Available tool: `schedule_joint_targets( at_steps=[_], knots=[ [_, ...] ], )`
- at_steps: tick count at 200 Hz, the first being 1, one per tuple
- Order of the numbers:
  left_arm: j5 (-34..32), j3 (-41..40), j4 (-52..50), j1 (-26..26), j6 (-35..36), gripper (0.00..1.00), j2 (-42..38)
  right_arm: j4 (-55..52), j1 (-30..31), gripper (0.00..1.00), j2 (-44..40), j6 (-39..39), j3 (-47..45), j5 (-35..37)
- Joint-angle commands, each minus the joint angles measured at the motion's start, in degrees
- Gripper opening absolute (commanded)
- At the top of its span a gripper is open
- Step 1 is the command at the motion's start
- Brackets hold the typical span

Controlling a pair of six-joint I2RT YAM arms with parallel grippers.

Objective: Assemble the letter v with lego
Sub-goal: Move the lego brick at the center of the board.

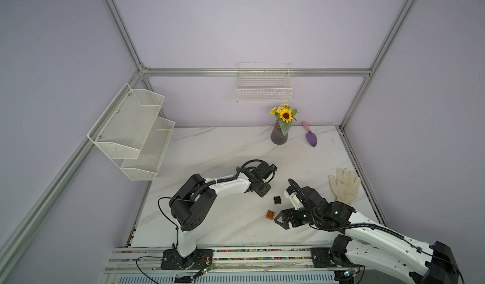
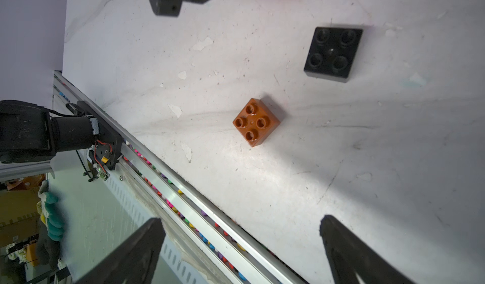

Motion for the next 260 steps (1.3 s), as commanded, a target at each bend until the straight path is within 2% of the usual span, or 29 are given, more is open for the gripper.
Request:
schedule_joint_targets(
  at_steps=[1,57,91,119,131,149,172,196,222,260],
  knots=[
    [-5.69,2.07,-6.74,1.72,-1.82,0.26,2.39,-0.74,0.34,0.97,1.91,1.87,2.29,3.82],
    [-0.9,3.97,-6.48,1.82,-3.67,0.26,0.05,2.46,0.34,0.97,9.48,2.37,5.51,11.39],
    [-1.14,2.33,-3.64,2.36,7.32,0.27,-3.55,6.9,0.34,0.97,12.01,2.28,5.91,12.6],
    [4.64,3.54,-4.94,5.08,14.06,0.27,-3.92,8.02,0.26,0.97,14.27,2.1,6.69,13.23],
    [5.64,5.25,-6.88,6.28,14.38,0.27,-3.04,8.01,0.3,0.97,14.69,2.19,6.95,13.1],
    [8.94,9.21,-10.98,8.04,10.98,0.27,-0.84,8.02,0.26,0.97,14.32,2.23,6.95,13.57],
    [12.73,8.1,-9.38,7.73,9.19,0.27,-1.63,8.02,0.17,0.97,14.36,2.06,6.69,14.31],
    [15.02,3.81,-4.7,7.43,13.57,0.27,-4.22,8.02,0.08,0.97,14.62,2.02,6.43,14.29],
    [15.28,2.74,-5.04,7.78,18.7,0.27,-5.0,8.01,-0.09,0.97,14.42,2.36,6.08,14.26],
    [15.22,3.98,-7.58,8.5,22.65,0.27,-4.1,7.95,-0.23,0.97,14.68,2.45,5.73,13.81]
  ],
)
